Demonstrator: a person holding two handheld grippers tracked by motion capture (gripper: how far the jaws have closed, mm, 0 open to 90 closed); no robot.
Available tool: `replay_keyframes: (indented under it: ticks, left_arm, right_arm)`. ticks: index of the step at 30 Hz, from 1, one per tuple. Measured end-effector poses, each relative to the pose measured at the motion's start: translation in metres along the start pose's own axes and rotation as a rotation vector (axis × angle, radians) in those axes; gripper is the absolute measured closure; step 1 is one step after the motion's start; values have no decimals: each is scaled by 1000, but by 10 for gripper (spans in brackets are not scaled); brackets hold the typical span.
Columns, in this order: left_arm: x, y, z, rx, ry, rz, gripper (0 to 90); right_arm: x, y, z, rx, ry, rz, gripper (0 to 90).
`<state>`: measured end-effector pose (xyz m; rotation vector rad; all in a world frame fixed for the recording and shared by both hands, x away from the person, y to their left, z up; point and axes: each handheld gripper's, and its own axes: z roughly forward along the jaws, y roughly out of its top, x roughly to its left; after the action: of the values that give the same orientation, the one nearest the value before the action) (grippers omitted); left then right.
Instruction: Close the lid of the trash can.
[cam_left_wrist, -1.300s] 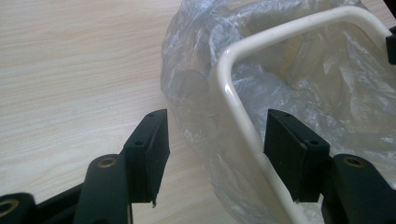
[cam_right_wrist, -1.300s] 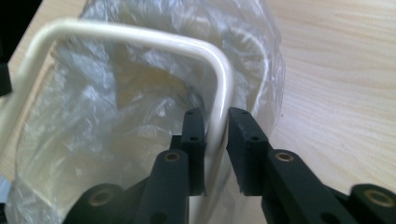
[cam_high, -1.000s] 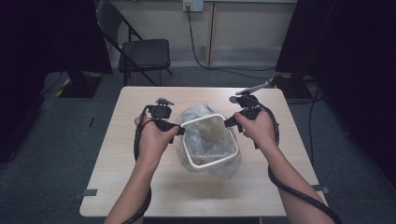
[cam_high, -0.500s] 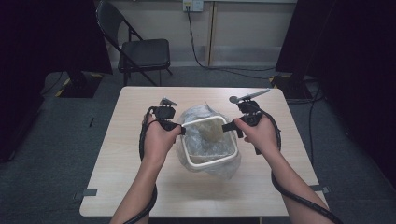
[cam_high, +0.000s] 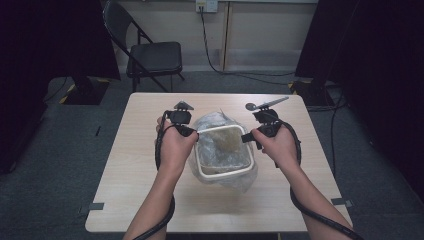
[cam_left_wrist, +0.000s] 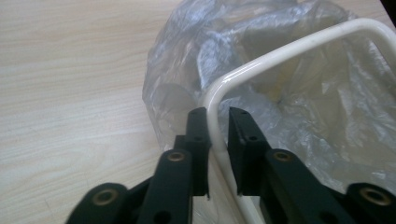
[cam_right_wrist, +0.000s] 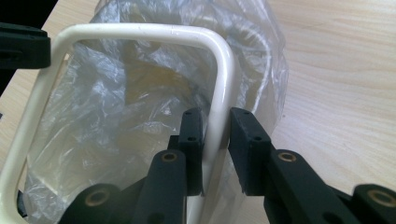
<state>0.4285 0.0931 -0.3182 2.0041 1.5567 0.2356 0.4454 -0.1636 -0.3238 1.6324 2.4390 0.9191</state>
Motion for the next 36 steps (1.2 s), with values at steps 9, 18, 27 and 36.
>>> replay_keyframes:
  ticks: [9, 18, 27, 36]
  left_arm:
    - [-3, 3, -2, 0, -1, 24, 586]
    - [5, -12, 8, 97, -53, -43, 611]
    - [1, -7, 9, 111, -39, -74, 714]
    - [-6, 3, -3, 110, -25, -63, 728]
  right_arm:
    - [3, 5, -2, 8, -10, 4, 774]
    - [-3, 0, 5, 6, 3, 37, 777]
    - [-4, -4, 3, -5, 26, 41, 774]
    - [-3, -3, -5, 1, 34, 38, 778]
